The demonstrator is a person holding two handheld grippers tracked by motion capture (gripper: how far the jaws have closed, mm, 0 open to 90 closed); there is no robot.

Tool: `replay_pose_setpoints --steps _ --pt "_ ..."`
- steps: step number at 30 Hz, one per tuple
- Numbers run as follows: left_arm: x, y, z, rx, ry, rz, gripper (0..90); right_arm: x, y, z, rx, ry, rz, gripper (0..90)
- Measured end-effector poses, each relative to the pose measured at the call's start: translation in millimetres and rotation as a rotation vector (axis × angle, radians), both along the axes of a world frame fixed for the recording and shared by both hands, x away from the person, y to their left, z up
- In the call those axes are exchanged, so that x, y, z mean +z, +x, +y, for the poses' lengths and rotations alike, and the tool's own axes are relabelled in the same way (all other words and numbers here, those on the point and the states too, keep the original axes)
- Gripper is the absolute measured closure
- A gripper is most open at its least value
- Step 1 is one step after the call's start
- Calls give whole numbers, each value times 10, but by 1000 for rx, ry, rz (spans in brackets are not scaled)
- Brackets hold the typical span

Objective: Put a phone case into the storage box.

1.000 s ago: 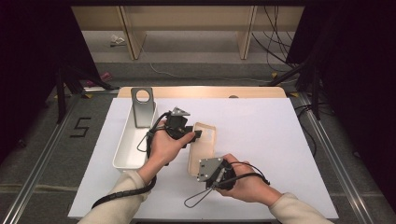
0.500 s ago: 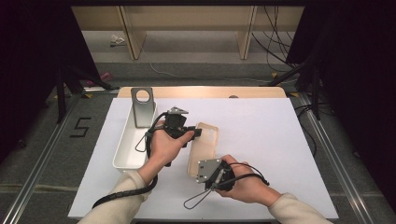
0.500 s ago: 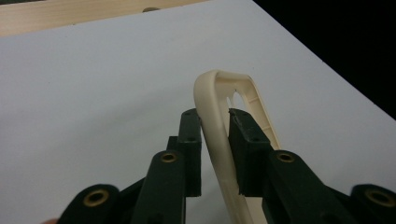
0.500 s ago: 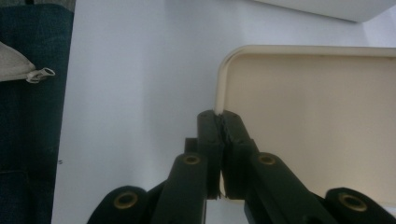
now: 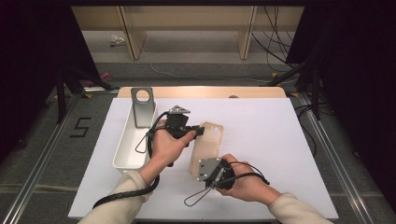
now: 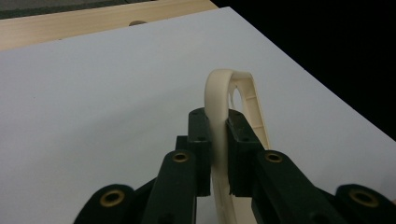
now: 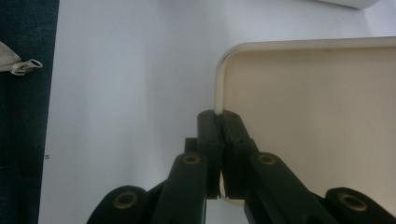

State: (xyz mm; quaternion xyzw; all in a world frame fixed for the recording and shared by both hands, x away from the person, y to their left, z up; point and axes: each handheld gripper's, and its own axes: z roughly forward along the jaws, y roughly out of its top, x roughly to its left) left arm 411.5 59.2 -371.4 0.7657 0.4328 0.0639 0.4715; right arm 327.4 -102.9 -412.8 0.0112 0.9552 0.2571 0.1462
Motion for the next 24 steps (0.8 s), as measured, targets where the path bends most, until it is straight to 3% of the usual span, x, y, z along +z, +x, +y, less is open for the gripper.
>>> replay_pose_setpoints --steps 5,7,9,11,14,18,24 --pt "31 -39 -12 -7 -31 -33 820 -9 6 1 -25 3 -11 879" --pt "58 -59 -19 -13 -25 -57 823 -18 19 -5 -29 12 -11 848" --pt "82 -77 -23 -5 14 -108 825 -32 26 -13 -41 12 -35 768" --pt "94 -70 -3 -1 -8 -108 825 -40 49 -35 -70 44 -59 679" --pt "110 -62 30 15 22 -157 824 -17 88 -77 -103 86 -80 549" --pt "118 -63 92 31 40 -216 823 -9 135 -143 -157 143 -58 386" --pt "142 -75 204 61 27 -264 822 -1 200 -254 -223 221 -29 265"
